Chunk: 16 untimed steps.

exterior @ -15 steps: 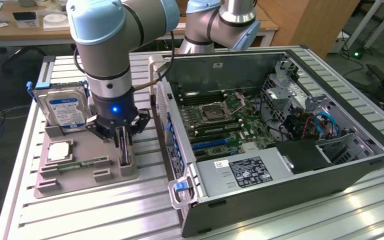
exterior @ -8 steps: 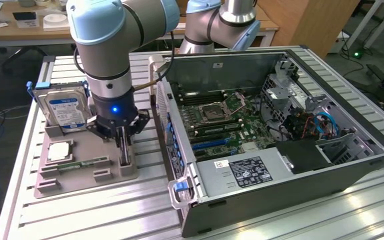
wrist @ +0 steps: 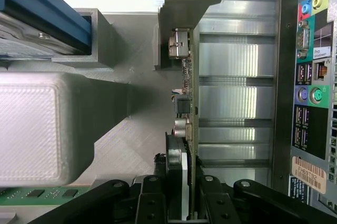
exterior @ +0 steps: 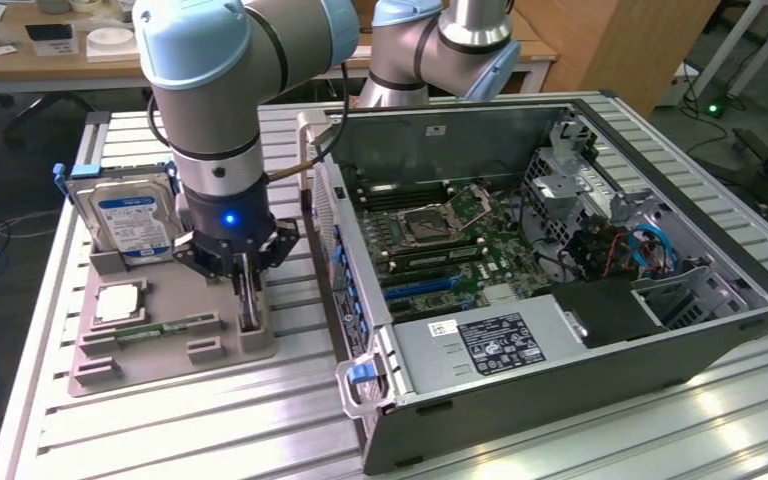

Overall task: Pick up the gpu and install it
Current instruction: 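Pick up the gpu and move the gpu toward the slot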

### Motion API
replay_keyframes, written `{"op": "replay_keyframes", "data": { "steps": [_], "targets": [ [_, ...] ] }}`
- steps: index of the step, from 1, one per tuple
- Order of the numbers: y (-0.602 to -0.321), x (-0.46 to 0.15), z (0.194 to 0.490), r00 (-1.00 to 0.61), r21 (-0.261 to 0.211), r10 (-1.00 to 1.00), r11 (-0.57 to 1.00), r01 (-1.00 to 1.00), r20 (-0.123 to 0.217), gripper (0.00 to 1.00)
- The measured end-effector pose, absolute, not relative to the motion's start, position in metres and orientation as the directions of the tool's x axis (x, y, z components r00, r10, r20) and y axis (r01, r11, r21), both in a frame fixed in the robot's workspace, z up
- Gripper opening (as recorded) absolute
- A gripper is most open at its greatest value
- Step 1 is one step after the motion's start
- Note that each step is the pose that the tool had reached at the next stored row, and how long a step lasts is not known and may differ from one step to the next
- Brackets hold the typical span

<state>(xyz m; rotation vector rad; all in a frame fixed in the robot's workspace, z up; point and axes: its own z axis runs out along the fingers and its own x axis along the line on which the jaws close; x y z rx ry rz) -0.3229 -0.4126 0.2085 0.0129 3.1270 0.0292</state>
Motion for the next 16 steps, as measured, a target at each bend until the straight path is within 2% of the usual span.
{"op": "replay_keyframes", "data": {
  "steps": [11, 16],
  "targets": [
    [-0.4126, -0.3229, 0.2087, -1.000, 0.019, 0.008, 1.000, 0.008, -0.015, 0.28],
    [-0.4126, -0.3229, 0.2177, -1.000, 0.021, 0.008, 1.000, 0.008, -0.014, 0.28]
  ]
}}
